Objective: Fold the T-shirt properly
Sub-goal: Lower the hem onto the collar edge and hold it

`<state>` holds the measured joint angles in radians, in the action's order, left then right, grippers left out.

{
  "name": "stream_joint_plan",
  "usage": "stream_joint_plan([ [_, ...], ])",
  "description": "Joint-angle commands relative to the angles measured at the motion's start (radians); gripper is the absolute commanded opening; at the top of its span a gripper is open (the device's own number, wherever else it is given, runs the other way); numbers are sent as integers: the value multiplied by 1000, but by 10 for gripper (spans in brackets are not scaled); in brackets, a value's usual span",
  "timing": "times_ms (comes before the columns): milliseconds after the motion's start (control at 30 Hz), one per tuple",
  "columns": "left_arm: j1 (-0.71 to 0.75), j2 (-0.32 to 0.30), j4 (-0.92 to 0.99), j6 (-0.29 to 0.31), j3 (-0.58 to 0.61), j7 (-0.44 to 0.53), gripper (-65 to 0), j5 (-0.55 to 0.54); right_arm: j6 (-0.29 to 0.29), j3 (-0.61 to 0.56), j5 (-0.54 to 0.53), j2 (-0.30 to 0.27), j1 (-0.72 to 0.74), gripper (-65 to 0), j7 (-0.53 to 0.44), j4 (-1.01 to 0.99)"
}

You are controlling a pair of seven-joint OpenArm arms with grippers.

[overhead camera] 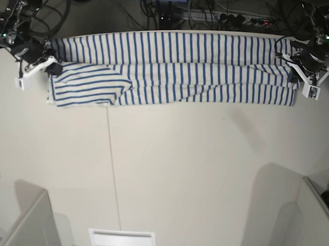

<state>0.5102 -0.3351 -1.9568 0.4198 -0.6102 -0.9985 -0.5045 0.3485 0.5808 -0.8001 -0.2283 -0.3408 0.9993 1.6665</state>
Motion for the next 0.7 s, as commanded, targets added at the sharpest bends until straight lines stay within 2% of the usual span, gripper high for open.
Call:
stream_joint_plan([
  [0, 0, -15, -13, -5, -9, 17, -650, 13, 4, 8, -11, -18, 15, -650, -20, 16],
  [167, -5, -11, -13, -5, 36, 19, -650, 151, 4, 9, -9, -24, 38, -650, -12, 16],
  [467, -8, 14, -16, -5, 43, 19, -650, 166, -2, 9, -8, -26, 36, -650, -9, 16],
  [567, -5, 11, -19, -5, 43, 19, -650, 166, -2, 11, -8, -26, 29, -461, -9, 19],
  [600, -3, 11, -20, -5, 43, 19, -650, 168, -2, 12, -8, -26, 24, -417, -9, 25],
  [667, -2, 11, -22, -5, 42, 19, -627, 169, -2, 38, -11, -24, 22, -378, -9, 40],
])
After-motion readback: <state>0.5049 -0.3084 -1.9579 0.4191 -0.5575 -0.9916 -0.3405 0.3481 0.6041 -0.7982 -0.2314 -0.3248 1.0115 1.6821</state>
